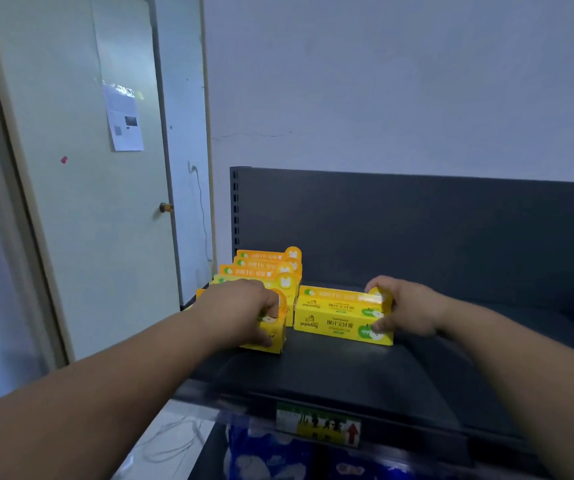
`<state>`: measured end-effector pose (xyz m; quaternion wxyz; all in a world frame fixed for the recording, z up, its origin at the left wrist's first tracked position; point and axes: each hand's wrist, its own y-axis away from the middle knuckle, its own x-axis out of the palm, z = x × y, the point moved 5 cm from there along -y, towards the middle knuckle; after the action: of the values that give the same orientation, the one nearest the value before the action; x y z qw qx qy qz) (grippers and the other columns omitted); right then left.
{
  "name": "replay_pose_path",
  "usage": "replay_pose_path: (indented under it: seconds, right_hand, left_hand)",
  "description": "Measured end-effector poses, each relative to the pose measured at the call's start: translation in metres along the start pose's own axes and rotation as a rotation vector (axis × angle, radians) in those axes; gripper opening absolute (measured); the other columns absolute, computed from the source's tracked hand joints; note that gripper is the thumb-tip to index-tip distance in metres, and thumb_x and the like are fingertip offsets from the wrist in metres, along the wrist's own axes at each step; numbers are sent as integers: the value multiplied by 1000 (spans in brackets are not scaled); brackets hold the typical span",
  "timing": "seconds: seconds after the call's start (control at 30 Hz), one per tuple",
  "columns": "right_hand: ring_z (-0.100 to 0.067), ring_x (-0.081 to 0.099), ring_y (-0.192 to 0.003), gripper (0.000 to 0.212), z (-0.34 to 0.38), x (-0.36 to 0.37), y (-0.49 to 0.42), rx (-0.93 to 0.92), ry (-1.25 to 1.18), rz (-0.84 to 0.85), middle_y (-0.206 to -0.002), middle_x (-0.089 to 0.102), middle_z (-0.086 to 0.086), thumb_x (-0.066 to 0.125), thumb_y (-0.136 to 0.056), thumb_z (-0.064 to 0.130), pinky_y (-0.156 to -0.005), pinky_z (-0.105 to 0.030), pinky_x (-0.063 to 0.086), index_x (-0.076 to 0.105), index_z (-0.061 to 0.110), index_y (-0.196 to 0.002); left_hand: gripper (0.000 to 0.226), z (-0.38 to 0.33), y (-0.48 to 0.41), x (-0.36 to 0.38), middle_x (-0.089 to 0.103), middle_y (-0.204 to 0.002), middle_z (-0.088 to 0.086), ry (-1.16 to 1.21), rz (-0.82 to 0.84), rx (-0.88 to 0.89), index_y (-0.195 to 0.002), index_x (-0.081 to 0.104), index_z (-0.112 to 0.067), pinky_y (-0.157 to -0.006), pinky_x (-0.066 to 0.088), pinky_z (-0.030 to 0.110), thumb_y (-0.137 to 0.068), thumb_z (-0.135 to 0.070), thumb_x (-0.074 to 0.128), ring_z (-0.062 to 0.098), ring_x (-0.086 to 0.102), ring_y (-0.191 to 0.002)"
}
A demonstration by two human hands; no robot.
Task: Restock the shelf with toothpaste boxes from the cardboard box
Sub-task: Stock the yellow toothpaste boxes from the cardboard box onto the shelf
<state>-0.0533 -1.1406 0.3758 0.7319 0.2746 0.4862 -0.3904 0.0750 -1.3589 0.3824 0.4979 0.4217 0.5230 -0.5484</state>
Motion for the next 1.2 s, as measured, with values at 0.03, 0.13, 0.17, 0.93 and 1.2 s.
replay_pose_path:
  seconds: [0.03,0.13,0.17,0.93,1.2]
  right_hand:
    - [-16,58,-93,50,0,-1,2,1,-1,20,-92,58,8,79,-79,18,-84,-29,49,47,33,-115]
    - [-14,58,-89,51,3,-1,7,-6,-12,67,-90,59,9,80,-77,15,-80,-27,49,49,32,-115]
    - [-14,58,-89,51,4,0,9,-7,-16,72,-91,60,8,80,-77,15,-80,-27,49,49,32,-114]
    - [-21,38,-136,90,-48,-37,158,43,82,-268,-154,29,2,70,-78,56,-110,-40,35,17,43,-149]
    - [-18,18,-146,87,-163,-83,337,307,274,-590,-159,19,5,58,-80,66,-119,-51,12,12,44,-150]
  left_hand:
    - [37,0,0,0,57,-111,-9,0,8,5,-107,58,-33,-77,48,32,-77,-48,72,16,55,-100]
    - [35,-2,0,-1,56,-109,-7,-15,31,17,-105,56,-30,-74,47,32,-78,-45,73,16,54,-98]
    - [36,-2,0,-1,56,-110,-7,-19,32,21,-106,56,-29,-74,46,32,-78,-44,72,16,54,-98]
    - [53,-137,35,-33,45,-137,-10,136,-327,113,-138,44,-33,-93,44,32,-90,-53,52,15,45,-125]
    - [74,-363,63,-52,56,-133,13,178,-515,427,-134,55,-14,-91,51,40,-72,-49,75,32,60,-110]
